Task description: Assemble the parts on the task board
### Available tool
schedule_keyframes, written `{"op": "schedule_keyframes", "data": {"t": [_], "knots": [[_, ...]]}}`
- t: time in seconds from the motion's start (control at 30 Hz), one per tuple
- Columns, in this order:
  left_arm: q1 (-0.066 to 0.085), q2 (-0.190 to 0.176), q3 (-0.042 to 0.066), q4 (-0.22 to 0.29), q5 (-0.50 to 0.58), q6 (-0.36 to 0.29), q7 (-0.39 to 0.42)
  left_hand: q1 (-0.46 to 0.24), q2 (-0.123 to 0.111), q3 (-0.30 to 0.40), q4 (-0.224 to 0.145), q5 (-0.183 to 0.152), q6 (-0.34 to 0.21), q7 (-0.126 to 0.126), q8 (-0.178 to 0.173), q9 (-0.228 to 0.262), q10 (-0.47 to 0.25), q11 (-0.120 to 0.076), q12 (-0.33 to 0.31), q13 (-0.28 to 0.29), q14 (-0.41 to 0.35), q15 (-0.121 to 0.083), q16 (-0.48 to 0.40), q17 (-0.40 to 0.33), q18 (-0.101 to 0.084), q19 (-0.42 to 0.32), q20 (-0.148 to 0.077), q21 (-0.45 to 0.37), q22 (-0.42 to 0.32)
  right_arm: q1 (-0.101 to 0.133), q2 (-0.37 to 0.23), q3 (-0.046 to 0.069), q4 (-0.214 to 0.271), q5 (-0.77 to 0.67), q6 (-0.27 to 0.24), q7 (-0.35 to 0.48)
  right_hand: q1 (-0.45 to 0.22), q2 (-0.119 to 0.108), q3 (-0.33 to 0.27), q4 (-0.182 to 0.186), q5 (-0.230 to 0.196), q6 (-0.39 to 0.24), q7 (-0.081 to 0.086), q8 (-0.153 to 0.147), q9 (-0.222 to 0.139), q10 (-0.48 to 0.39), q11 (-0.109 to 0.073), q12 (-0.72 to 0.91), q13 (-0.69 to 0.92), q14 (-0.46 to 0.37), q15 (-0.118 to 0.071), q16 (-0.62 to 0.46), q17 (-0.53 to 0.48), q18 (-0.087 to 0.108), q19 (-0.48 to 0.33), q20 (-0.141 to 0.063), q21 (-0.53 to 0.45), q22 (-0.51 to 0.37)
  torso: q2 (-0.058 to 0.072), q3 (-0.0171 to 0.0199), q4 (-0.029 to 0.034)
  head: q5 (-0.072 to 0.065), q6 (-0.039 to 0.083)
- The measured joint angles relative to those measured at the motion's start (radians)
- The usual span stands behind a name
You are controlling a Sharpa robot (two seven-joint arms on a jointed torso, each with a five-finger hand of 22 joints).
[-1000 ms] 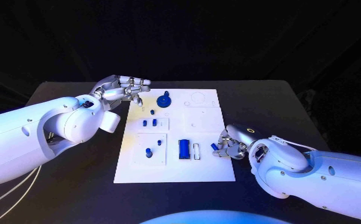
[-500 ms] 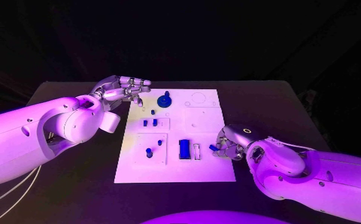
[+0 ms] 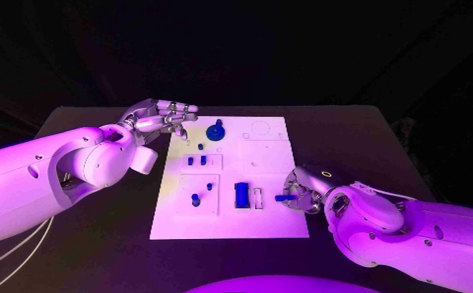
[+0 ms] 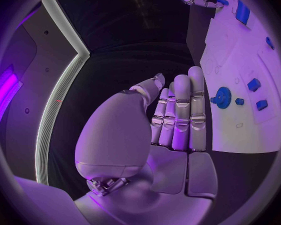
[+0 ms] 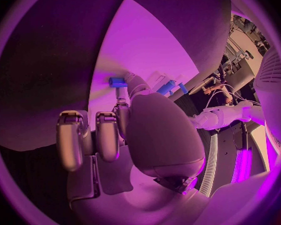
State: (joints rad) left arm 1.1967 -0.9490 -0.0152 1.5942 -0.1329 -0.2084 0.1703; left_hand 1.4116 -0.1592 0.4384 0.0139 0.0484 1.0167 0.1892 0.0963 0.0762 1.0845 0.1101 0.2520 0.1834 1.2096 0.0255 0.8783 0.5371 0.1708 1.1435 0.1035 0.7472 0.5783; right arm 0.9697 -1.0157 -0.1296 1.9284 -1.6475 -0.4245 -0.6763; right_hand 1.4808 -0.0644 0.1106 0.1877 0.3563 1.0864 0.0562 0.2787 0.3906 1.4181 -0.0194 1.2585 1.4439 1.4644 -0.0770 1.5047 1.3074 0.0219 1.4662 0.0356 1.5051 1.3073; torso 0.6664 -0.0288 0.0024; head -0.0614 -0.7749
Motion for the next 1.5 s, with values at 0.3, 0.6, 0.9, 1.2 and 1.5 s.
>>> {"op": "schedule_keyframes", "data": {"t": [0.3, 0.6, 0.9, 1.2, 1.5], "knots": [[0.0, -0.001, 0.0, 0.001, 0.0, 0.0, -0.001, 0.0, 0.0, 0.0, 0.0, 0.0, 0.0, 0.0, 0.0, 0.0, 0.0, 0.0, 0.0, 0.0, 0.0, 0.0, 0.0, 0.0, 0.0, 0.0, 0.0, 0.0, 0.0, 0.015, 0.004, 0.001, 0.027, 0.105, -0.062, -0.01, -0.042, -0.031, 0.108, 0.043, 0.05, -0.01, 0.007, 0.0, 0.0, 0.002, -0.003, 0.0, -0.091, 0.0, 0.0, 0.004, 0.0, 0.0, 0.0, 0.0, 0.005, 0.0, 0.0, -0.0003, 0.0007, -0.001, 0.0], [0.0, -0.001, 0.0, 0.003, 0.0, 0.001, -0.002, 0.0, 0.0, 0.0, 0.0, 0.0, 0.0, 0.0, 0.0, 0.0, 0.0, 0.0, 0.0, 0.0, 0.0, 0.0, 0.0, 0.0, 0.0, 0.0, 0.0, 0.0, 0.0, 0.017, 0.024, 0.002, 0.035, 0.198, -0.12, -0.006, -0.095, -0.055, 0.158, 0.029, 0.052, -0.01, 0.007, 0.014, 0.0, 0.01, -0.003, 0.005, -0.139, 0.0, 0.0, 0.004, 0.0, 0.0, 0.0, 0.0, 0.011, 0.001, 0.001, -0.0004, 0.0011, 0.001, -0.002], [0.0, 0.0, 0.0, 0.004, 0.0, 0.001, -0.002, 0.0, 0.0, 0.0, 0.0, 0.0, 0.0, 0.0, 0.0, 0.0, 0.0, 0.0, 0.0, 0.0, 0.0, 0.0, 0.0, 0.0, 0.0, 0.0, 0.0, 0.0, 0.0, 0.017, 0.065, 0.002, 0.02, 0.278, -0.137, 0.007, -0.183, -0.069, 0.134, 0.072, 0.118, -0.004, 0.001, 0.027, 0.044, 0.015, -0.001, 0.018, -0.136, 0.0, 0.0, 0.008, 0.001, 0.0, 0.0, 0.0, 0.016, 0.001, 0.001, 0.0002, 0.0, 0.002, -0.004], [0.0, 0.003, 0.0, 0.004, -0.002, 0.004, -0.003, 0.0, 0.0, -0.003, -0.003, 0.0, -0.004, 0.004, 0.0, 0.0, 0.0, 0.0, 0.004, -0.001, 0.0, 0.0, 0.0, -0.001, 0.0, 0.0, 0.0, 0.0, 0.001, 0.017, 0.1, 0.001, -0.016, 0.339, -0.131, 0.015, -0.22, -0.069, 0.1, 0.091, 0.161, 0.007, -0.01, 0.031, 0.051, 0.018, -0.004, 0.02, -0.136, 0.0, 0.0, 0.008, 0.001, 0.0, 0.0, 0.0, 0.019, 0.001, 0.001, 0.0001, 0.0006, 0.005, -0.003], [0.0, 0.003, 0.0, 0.005, -0.004, 0.006, -0.004, 0.0, 0.0, -0.003, -0.003, 0.0, -0.004, 0.004, 0.0, 0.0, -0.002, 0.002, 0.004, -0.001, 0.0, 0.0, 0.0, -0.001, 0.0, -0.004, 0.004, 0.0, 0.001, 0.016, 0.121, 0.002, -0.041, 0.372, -0.118, 0.02, -0.261, -0.058, 0.057, 0.099, 0.163, 0.014, -0.017, 0.039, 0.057, 0.022, -0.008, 0.032, -0.136, 0.0, 0.0, 0.008, 0.001, 0.0, 0.0, 0.0, 0.019, 0.0, 0.002, 0.0001, 0.0003, 0.011, -0.006]]}}
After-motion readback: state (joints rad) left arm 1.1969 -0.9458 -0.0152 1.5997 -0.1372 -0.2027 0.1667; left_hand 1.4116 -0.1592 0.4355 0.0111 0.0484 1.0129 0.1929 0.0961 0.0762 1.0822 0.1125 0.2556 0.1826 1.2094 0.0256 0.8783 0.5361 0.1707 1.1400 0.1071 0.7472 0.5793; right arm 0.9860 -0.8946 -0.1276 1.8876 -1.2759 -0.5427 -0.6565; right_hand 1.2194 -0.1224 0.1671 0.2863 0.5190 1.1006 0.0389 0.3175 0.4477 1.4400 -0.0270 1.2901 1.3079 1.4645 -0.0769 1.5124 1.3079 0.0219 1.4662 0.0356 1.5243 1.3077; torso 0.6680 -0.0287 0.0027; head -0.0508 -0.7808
